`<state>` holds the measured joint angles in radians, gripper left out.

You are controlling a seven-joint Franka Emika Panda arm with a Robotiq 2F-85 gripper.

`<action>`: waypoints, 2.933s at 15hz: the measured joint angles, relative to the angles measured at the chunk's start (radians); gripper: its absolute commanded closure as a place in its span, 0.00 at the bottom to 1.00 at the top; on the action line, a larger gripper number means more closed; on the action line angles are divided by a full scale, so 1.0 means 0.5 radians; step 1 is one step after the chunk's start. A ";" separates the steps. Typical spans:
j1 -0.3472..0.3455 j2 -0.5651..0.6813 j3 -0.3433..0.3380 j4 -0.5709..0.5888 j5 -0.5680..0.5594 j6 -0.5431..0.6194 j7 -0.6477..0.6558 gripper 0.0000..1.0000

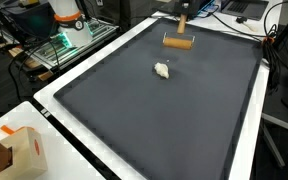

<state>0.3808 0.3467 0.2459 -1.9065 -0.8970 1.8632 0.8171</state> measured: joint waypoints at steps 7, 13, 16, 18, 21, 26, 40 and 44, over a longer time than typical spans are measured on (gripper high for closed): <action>-0.004 0.021 -0.013 0.006 0.000 0.149 0.000 0.77; -0.026 0.018 -0.038 0.004 0.001 0.265 -0.002 0.77; -0.052 0.000 -0.047 -0.013 0.009 0.304 -0.022 0.77; -0.076 -0.026 -0.051 -0.031 0.013 0.323 -0.045 0.77; -0.127 -0.090 -0.056 -0.086 0.029 0.404 -0.109 0.77; -0.211 -0.251 -0.069 -0.231 0.134 0.542 -0.299 0.77; -0.379 -0.818 -0.131 -0.725 0.665 0.947 -1.317 0.77; -0.396 -0.971 -0.174 -0.823 0.966 0.972 -1.717 0.77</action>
<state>0.1830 -0.1387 0.1587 -2.3178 -0.4140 2.3491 -0.0414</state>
